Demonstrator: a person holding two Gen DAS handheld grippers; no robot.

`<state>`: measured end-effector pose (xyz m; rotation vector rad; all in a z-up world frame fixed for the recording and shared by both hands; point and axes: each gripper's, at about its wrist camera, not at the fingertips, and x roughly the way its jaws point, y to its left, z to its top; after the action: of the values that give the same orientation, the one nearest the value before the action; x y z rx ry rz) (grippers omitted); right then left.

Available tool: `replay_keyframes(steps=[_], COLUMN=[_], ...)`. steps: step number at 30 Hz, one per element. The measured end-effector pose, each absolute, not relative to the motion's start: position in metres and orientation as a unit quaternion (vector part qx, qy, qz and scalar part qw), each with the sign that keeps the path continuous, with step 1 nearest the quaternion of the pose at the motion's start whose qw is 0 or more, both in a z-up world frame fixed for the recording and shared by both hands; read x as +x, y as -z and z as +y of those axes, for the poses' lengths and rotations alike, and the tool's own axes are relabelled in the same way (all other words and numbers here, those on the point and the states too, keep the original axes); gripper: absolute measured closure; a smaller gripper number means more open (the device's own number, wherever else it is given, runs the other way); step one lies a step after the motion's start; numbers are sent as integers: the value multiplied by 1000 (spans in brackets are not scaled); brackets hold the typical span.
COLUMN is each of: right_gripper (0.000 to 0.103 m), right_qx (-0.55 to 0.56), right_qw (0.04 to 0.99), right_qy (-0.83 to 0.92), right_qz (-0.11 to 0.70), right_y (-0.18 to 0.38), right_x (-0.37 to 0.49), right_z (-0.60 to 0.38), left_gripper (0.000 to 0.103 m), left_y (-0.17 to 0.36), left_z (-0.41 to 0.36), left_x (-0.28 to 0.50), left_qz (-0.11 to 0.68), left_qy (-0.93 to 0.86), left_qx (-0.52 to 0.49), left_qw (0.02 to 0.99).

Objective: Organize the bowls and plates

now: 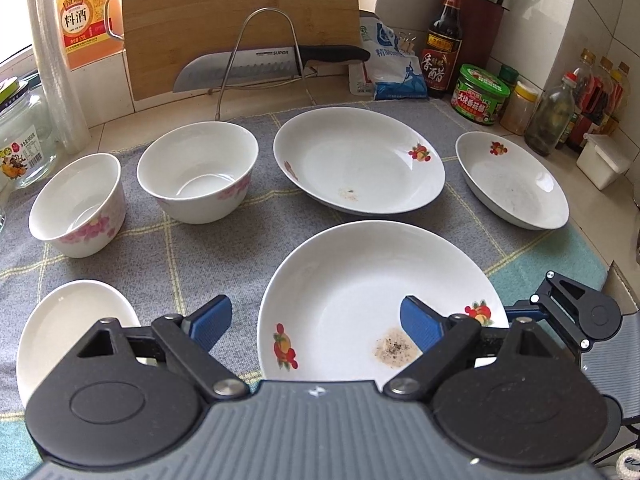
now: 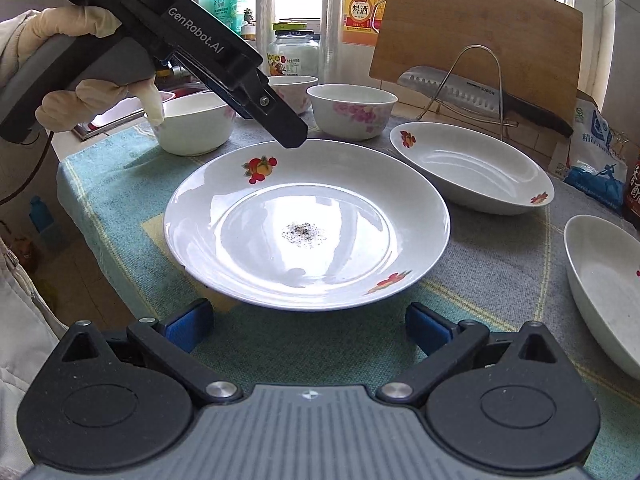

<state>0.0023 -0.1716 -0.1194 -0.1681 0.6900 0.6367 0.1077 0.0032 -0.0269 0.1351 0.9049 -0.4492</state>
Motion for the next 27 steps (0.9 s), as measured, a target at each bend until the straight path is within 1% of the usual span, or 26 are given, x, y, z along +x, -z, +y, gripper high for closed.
replay_keyframes(steps=[3,5,8,10,11,12,13,17,21,27], right_gripper=[0,0,0,0,0,0,0,0,0,0], right_qx=[-79,-78,-76,-79,-80,-81,-82,-86,-87,-93], right_qw=[890,891,893,891,890,890,889,885,884,883], right_qy=[-309,-308,-304,-310,-312,-312,-312,-314,-312,-312], right_qz=[326,324,323,321,321,323,326,333,337,339], right_y=[120,121,122,122,122,122,122,121,120,120], right_x=[3,6,11,13,14,14,15,17,18,18], right_z=[-174,-173,-173,-173,-173,-172,-172,-170,-168,-165], left_gripper=[13,15,22,31,33,38,40,41,45,46], left_y=[32,36,43,47,49,51,53,57,59,59], left_z=[0,-2,-3,-4,-3,-4,-4,-5,-5,-3], left_x=[115,122,132,138,141,142,144,148,150,152], left_qz=[438,444,452,460,466,471,474,483,490,493], left_qy=[225,226,232,234,234,236,238,245,247,253], left_qx=[71,73,73,72,70,67,67,66,66,65], left_qw=[868,864,858,854,851,848,845,838,834,830])
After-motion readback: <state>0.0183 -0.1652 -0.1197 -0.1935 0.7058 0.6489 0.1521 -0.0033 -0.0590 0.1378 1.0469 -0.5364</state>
